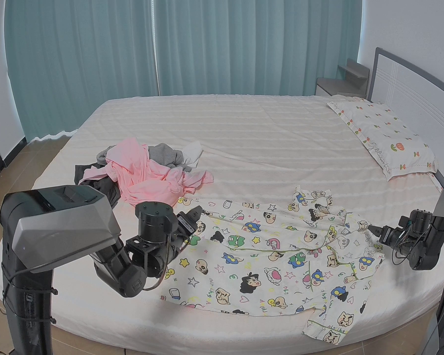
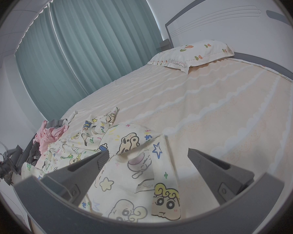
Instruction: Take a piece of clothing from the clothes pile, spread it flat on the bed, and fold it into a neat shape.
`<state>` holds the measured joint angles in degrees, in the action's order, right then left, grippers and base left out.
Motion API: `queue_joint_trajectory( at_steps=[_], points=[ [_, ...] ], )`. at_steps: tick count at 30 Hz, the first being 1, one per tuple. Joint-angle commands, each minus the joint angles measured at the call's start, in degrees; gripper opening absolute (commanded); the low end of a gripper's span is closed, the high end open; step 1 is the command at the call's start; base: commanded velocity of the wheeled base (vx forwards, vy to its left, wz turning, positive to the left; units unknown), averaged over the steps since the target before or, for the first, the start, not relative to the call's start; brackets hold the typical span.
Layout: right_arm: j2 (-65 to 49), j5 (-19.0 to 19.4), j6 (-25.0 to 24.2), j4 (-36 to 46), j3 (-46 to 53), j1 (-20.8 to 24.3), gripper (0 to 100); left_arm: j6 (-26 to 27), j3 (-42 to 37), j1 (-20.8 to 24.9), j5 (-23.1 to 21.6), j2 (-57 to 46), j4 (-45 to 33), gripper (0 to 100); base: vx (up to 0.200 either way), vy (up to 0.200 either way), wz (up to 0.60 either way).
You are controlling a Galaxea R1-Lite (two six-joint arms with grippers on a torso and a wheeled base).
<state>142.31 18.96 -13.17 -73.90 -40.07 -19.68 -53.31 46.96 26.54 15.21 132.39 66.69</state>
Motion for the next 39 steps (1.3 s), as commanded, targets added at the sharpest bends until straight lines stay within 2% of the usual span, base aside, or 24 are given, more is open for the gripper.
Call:
queue_joint_trajectory(
  at_steps=[1, 6, 8, 11, 14, 16, 17, 22, 25, 29, 34, 37, 39],
  points=[
    [0.1, 0.0, 0.0, 0.0, -0.1, 0.0, 100, 0.8, -0.4, -3.2, 0.0, 0.1, 1.1, 100, 0.0, 0.0, 0.0],
    [0.0, 0.0, 0.0, 0.0, 0.0, 0.0, 100, 0.9, -0.6, -4.5, -0.1, 0.7, 1.2, 100, 0.0, 0.0, 0.0],
    [0.0, 0.0, 0.0, 0.0, 0.0, 0.0, 100, 3.2, -0.6, -6.0, -0.2, 1.5, 1.2, 100, 0.0, 0.0, 0.0],
    [0.0, 0.0, 0.0, -0.1, 0.0, 0.0, 100, 3.7, -1.3, -6.1, -0.2, 1.5, 1.2, 100, 0.0, 0.0, 0.0],
    [-0.4, 0.0, -0.1, -0.5, 0.1, -0.1, 100, 3.7, -5.3, -6.1, -1.8, -0.1, 1.2, 100, 0.0, 0.0, 0.0],
    [-0.6, 0.0, -0.2, -1.3, 0.4, -0.1, 100, 3.6, -7.8, -6.1, -3.4, -1.2, 1.3, 100, 0.0, 0.0, 0.0],
    [-1.1, 0.1, -0.9, -3.4, 1.5, 0.0, 100, 3.5, -12.0, -6.1, -7.6, -2.9, 2.3, 100, 0.0, 0.0, 0.0],
    [-4.6, 0.1, -2.4, -6.2, 4.0, 0.3, 100, 3.4, -21.0, -6.1, -16.4, -5.9, 8.8, 100, 0.0, 0.0, 0.0],
    [-6.6, -0.2, -3.1, -5.7, 4.9, 2.6, 100, 3.4, -24.9, -6.0, -19.6, -6.1, 12.6, 100, 0.0, 0.0, 0.0],
    [-8.5, -0.6, -3.1, -6.3, 9.3, 3.9, 100, 3.3, -27.8, -5.4, -21.6, -5.7, 14.8, 100, 0.0, 0.0, 0.0],
    [-12.0, 3.0, -4.0, -8.5, 20.9, 4.0, 100, 2.2, -28.6, -4.0, -22.9, -4.9, 14.9, 100, 0.0, 0.0, 0.0],
    [-11.0, 6.8, -4.3, -13.2, 25.6, 3.9, 100, 2.3, -28.1, -3.2, -22.9, -3.0, 15.0, 100, -0.133, 0.0, 0.0],
    [-10.5, 7.6, -4.0, -16.1, 28.3, 4.3, 100, 2.7, -27.4, -3.2, -22.9, -1.4, 15.9, 100, -0.2, 0.0, 0.0]
  ],
)
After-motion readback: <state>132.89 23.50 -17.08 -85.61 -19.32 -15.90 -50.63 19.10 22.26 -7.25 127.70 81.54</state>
